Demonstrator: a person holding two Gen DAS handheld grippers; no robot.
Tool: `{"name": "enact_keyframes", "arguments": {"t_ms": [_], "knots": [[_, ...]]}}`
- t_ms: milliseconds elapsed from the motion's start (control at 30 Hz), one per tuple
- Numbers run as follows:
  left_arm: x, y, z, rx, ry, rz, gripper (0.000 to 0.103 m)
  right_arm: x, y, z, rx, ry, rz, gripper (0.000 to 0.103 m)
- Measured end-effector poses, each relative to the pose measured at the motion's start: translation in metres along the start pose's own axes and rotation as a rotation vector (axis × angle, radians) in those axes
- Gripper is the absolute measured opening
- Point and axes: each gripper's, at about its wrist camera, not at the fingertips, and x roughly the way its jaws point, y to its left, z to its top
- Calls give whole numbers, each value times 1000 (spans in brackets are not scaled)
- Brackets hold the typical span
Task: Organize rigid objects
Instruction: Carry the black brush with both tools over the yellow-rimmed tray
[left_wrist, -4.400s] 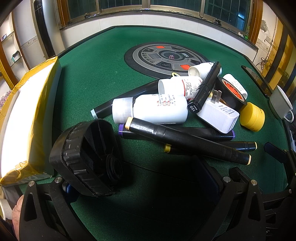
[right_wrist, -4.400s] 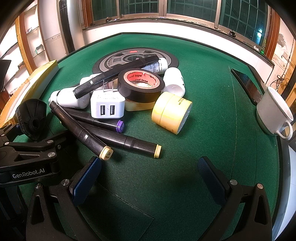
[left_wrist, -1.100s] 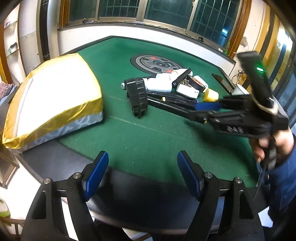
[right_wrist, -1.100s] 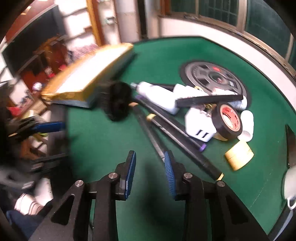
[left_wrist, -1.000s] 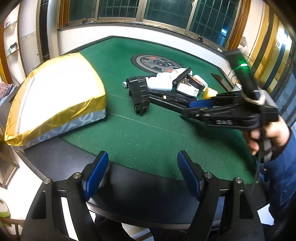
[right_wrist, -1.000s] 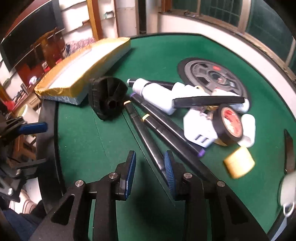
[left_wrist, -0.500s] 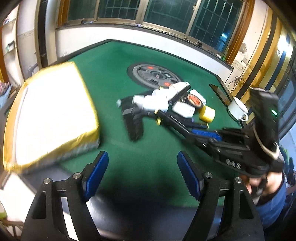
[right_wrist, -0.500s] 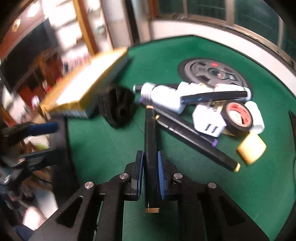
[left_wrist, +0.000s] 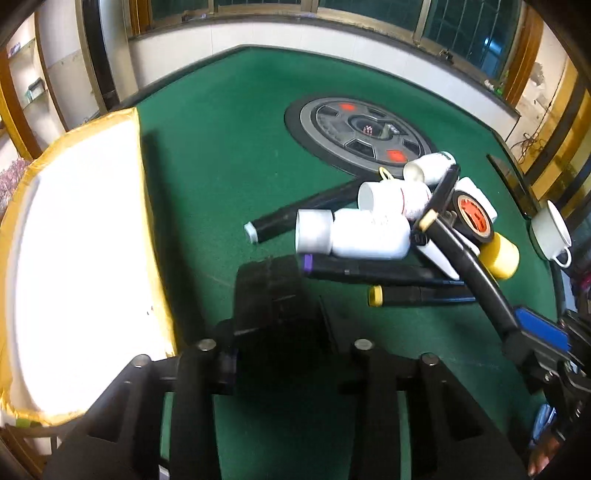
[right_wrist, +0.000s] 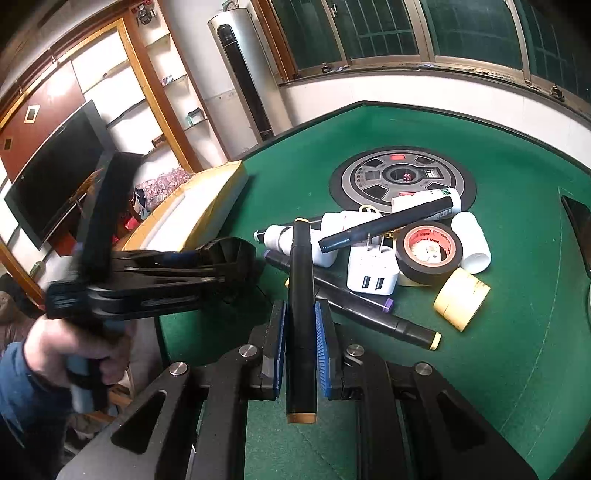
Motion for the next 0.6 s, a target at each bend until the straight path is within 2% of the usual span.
{"name": "enact_keyframes", "arguments": {"t_ms": [67, 233, 600], "knots": [[-5, -1, -3, 10, -38, 7, 30, 1, 0, -2, -1, -1, -4, 14], [-32, 7, -22, -49, -111, -132, 30, 4, -2, -5, -5, -5, 10, 14], [-89, 47, -58, -146, -225, -198, 30, 13, 14, -8, -5, -13, 81, 14]]}}
